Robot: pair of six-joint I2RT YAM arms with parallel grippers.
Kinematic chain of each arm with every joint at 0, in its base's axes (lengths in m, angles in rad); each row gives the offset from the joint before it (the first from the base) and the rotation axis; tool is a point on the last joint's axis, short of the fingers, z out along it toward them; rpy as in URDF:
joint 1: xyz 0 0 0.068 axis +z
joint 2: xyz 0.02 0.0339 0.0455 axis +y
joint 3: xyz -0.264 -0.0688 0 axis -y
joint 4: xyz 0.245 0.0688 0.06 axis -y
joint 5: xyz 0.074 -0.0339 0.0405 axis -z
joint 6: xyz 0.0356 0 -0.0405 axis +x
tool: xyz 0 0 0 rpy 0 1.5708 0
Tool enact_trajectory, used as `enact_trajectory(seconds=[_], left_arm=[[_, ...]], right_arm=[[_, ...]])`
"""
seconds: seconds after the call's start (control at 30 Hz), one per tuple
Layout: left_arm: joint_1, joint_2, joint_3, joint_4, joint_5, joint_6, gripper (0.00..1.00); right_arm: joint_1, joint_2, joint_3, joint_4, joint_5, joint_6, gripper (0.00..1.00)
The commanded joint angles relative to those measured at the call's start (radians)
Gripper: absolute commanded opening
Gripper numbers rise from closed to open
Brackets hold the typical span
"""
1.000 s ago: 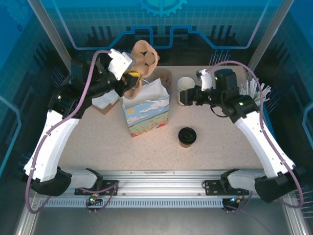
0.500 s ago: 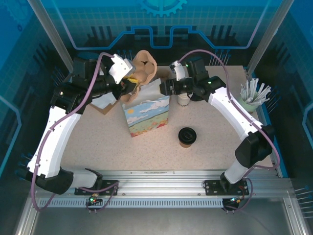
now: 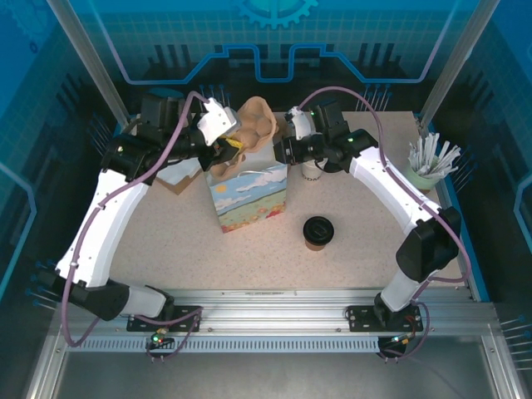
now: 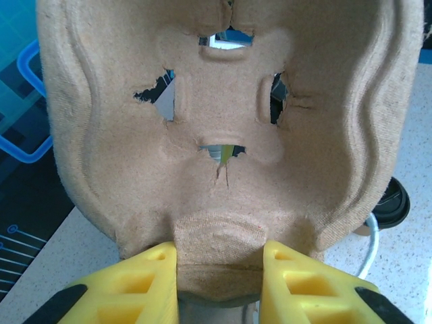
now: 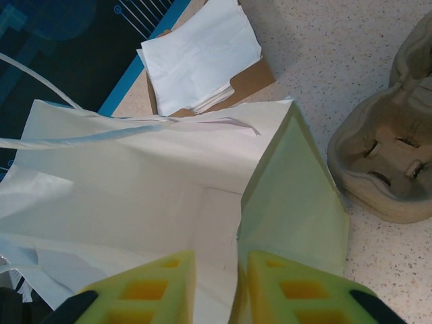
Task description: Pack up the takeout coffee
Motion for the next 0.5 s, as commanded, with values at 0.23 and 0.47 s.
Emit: enact_trajectory(seconds=[0.23, 0.47], left_arm=[[0.010, 0.032, -0.010, -0.024, 0.061, 0.127, 0.28], [0.010, 0.042, -0.031, -0.002, 0.071, 0.171, 0.26]], right_arm=[[0.014, 0.017, 0.042, -0.019, 0.032, -0.016, 0.20], [0.014, 0.015, 0.044, -0.022, 0.032, -0.016, 0.18]])
